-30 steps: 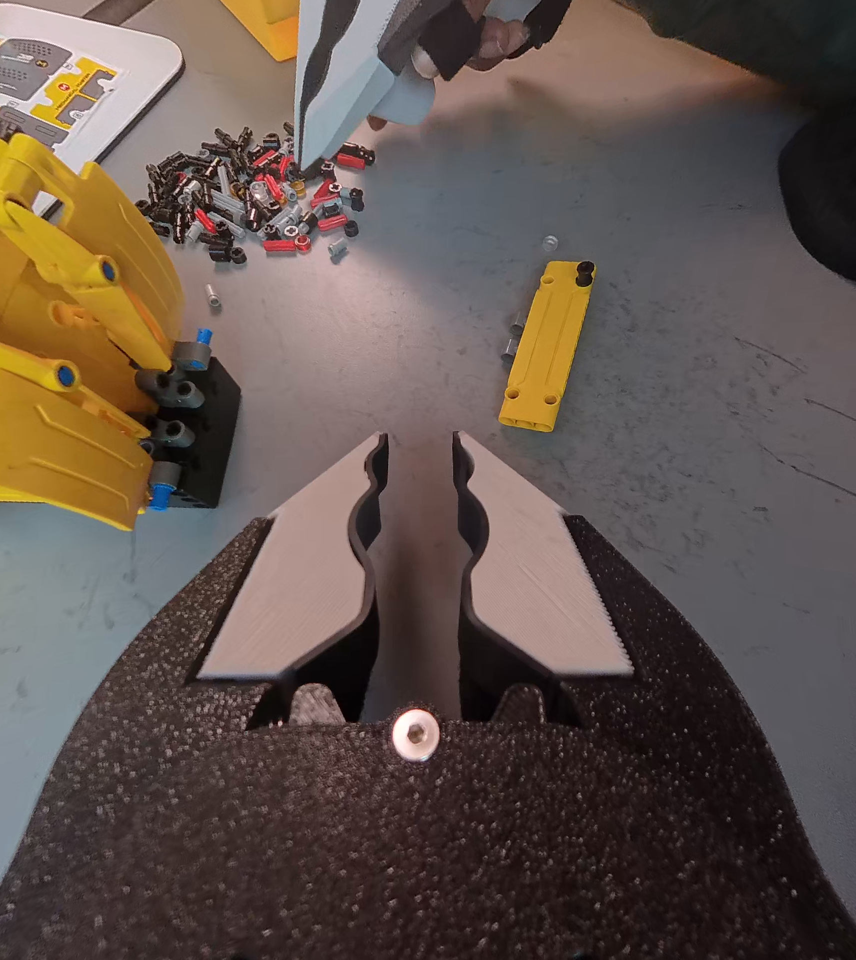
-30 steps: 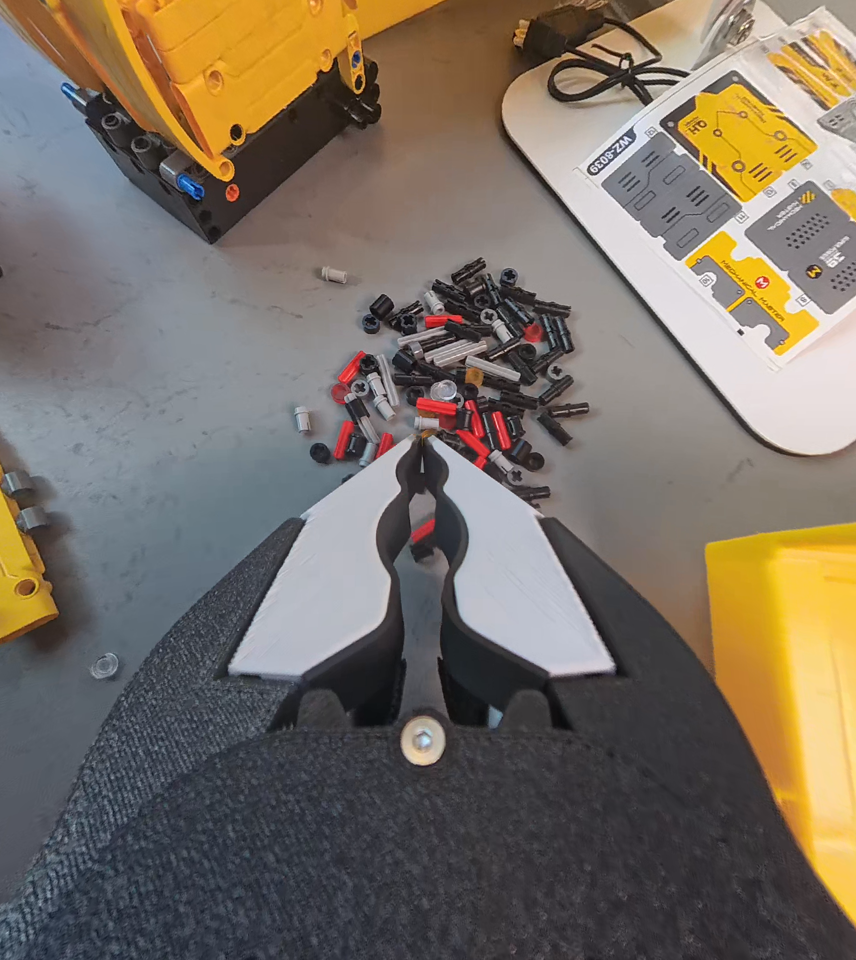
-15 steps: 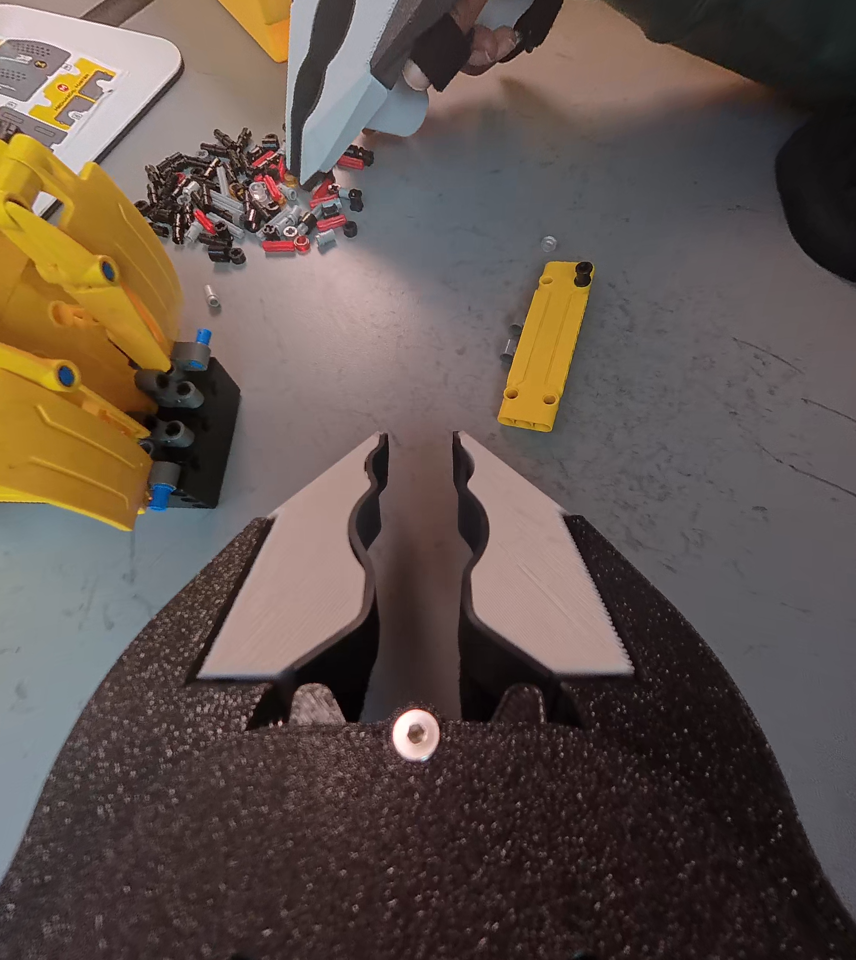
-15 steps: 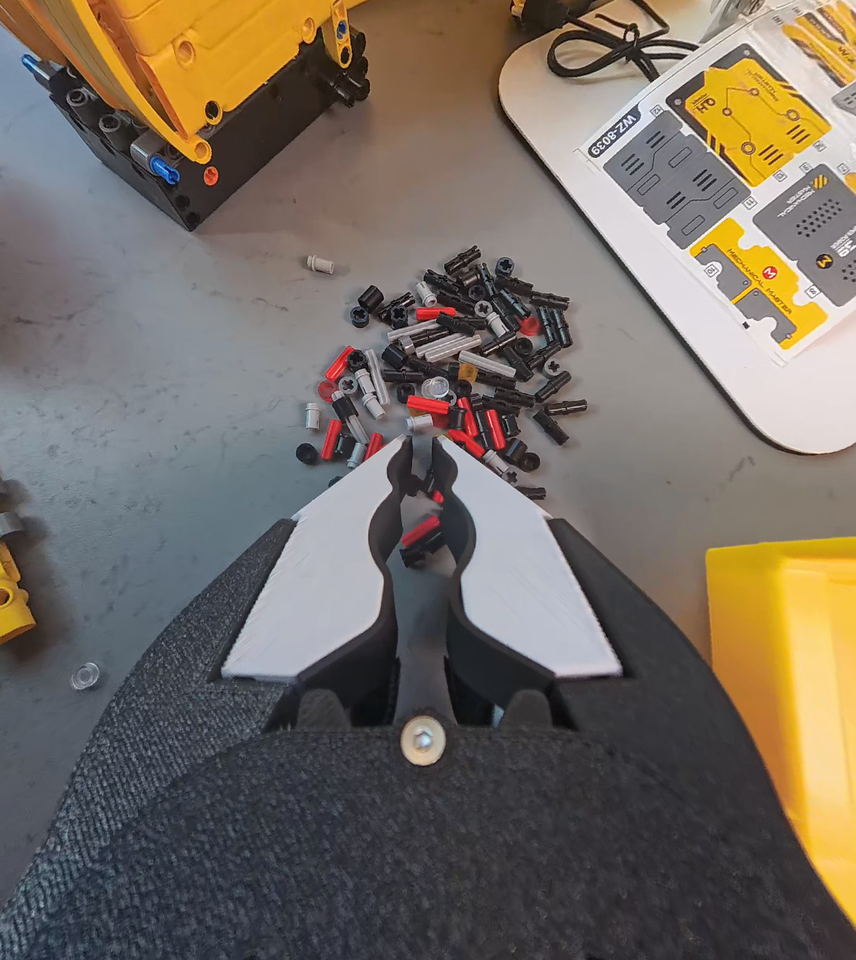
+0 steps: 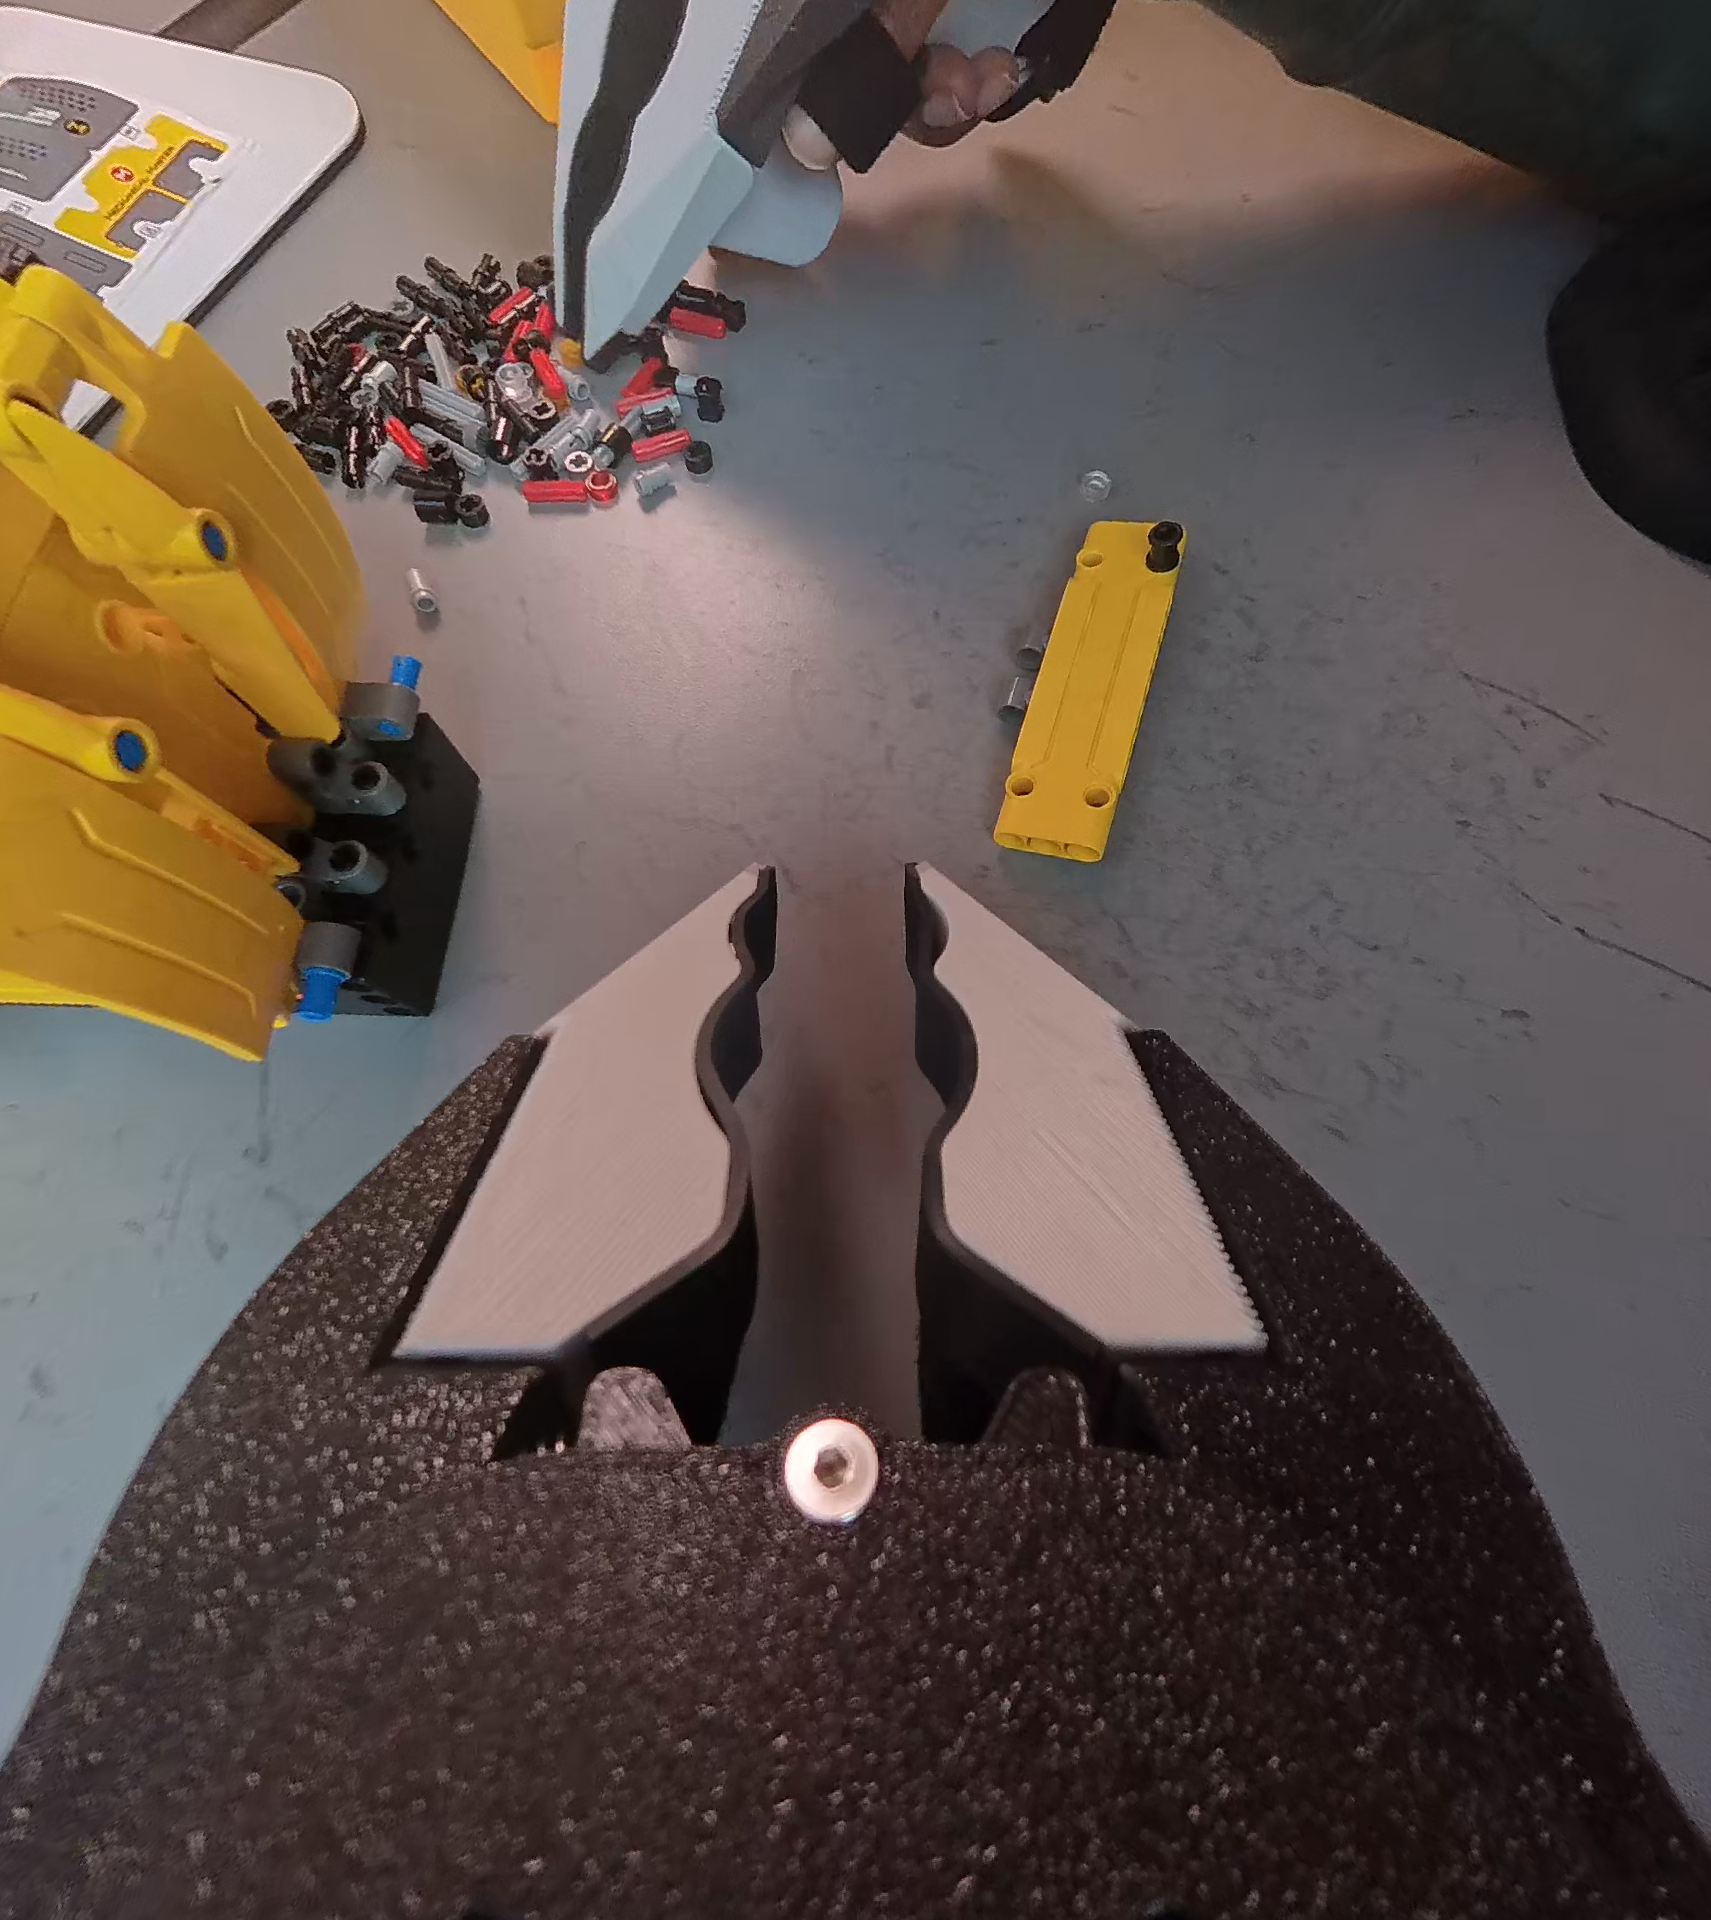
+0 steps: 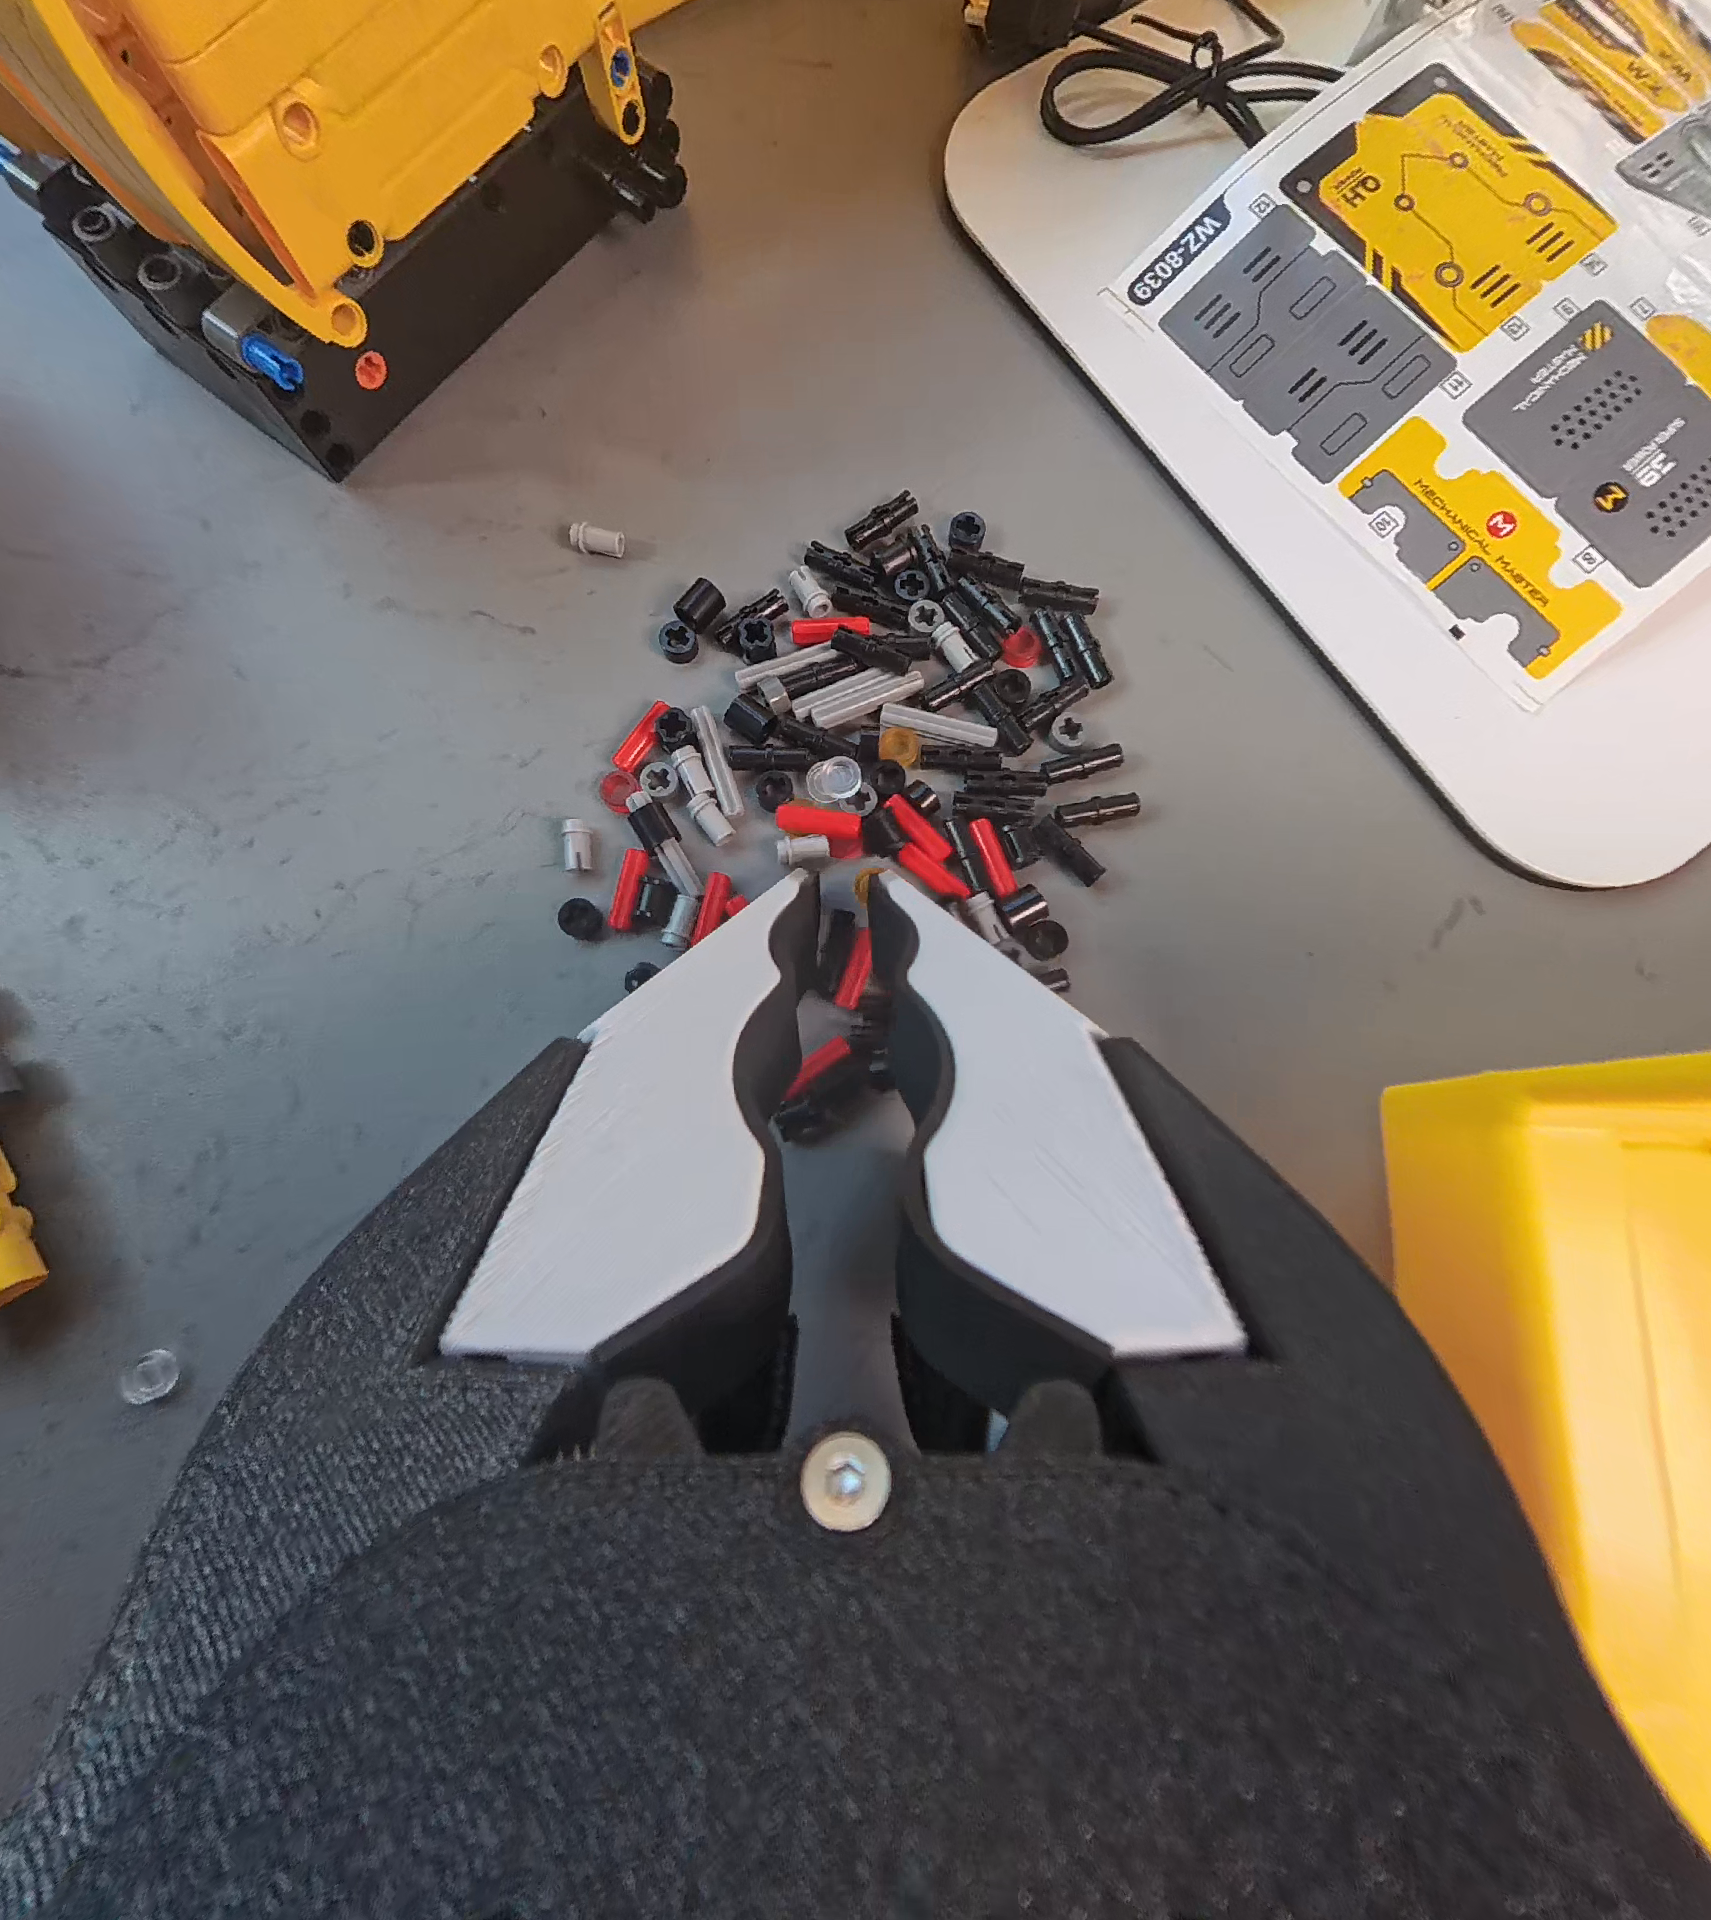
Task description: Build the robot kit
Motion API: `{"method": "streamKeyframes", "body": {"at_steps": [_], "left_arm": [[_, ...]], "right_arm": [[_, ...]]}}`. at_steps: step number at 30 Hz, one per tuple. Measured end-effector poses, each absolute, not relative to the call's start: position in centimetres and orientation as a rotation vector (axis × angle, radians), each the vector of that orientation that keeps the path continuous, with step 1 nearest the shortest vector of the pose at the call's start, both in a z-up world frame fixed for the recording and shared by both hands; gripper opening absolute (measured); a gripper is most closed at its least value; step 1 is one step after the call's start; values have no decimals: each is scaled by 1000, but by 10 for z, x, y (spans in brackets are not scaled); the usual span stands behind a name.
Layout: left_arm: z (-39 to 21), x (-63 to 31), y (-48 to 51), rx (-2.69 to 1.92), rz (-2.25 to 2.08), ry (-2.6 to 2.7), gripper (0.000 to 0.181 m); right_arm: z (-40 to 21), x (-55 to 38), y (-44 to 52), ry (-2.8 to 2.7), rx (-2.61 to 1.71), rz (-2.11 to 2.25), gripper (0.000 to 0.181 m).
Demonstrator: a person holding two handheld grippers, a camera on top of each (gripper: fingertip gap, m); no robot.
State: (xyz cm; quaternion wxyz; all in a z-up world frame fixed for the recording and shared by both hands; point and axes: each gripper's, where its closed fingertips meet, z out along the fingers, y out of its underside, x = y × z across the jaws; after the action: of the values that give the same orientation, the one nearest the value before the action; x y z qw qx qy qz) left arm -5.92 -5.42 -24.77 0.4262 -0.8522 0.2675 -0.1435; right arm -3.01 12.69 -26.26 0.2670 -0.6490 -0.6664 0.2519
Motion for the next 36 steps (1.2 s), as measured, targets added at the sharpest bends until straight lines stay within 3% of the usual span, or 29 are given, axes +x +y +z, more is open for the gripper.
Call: {"method": "streamKeyframes", "body": {"at_steps": [21, 27, 36], "left_arm": [[-248, -60, -54, -2131, -359, 666, 24], [-247, -62, -54, -2131, -351, 658, 24], [-249, -59, -54, -2131, -335, 680, 24]], "right_arm": [[-264, -30, 120, -1856, -1751, 688, 7], [-216, -4, 65, -1966, -1504, 820, 7], [-266, 69, 11, -2209, -1549, 718, 7]]}}
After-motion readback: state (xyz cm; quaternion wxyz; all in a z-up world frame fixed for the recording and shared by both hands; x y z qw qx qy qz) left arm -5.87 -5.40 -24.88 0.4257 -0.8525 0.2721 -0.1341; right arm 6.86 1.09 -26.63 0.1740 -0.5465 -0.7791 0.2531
